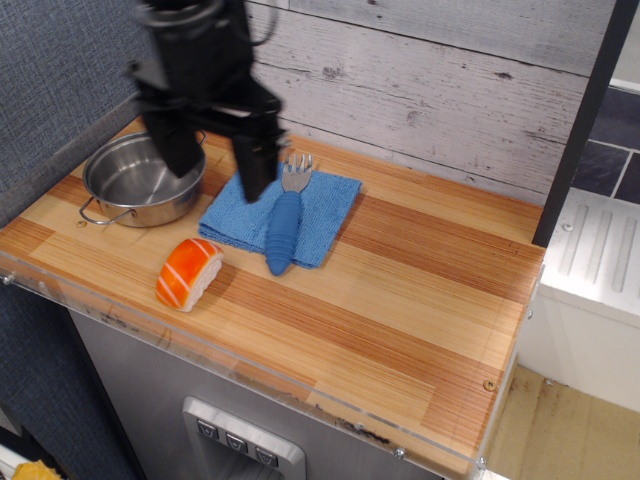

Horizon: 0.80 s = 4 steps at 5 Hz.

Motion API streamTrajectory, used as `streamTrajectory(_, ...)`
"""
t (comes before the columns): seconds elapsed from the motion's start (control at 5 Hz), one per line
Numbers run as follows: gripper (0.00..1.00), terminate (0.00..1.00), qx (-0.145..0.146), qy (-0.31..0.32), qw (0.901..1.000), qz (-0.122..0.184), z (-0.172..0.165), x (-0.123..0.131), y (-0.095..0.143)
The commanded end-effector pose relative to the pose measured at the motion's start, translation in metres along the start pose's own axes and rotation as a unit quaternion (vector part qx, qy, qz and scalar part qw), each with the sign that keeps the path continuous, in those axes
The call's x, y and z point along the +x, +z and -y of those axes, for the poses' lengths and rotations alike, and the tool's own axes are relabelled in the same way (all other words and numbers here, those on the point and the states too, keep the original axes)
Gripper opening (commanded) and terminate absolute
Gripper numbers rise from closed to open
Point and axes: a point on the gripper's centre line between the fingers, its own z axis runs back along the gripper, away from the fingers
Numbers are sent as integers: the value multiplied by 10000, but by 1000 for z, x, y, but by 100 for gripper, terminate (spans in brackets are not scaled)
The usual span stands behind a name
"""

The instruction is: Place the orange vegetable in the silver pot.

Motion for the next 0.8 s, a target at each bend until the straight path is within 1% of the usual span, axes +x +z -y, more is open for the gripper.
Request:
streamTrajectory(0.0, 100, 0, 280, 42, 9995, -120, -27, -23, -37)
streamTrajectory(0.2, 100, 0, 399, 277, 9984, -297, -35, -25, -69)
streamTrajectory(0.4, 100, 0, 471, 211, 9977, -440, -42, -27, -91)
streamTrajectory(0.6, 100, 0, 425, 183, 9973, -567, -44, -25, -102)
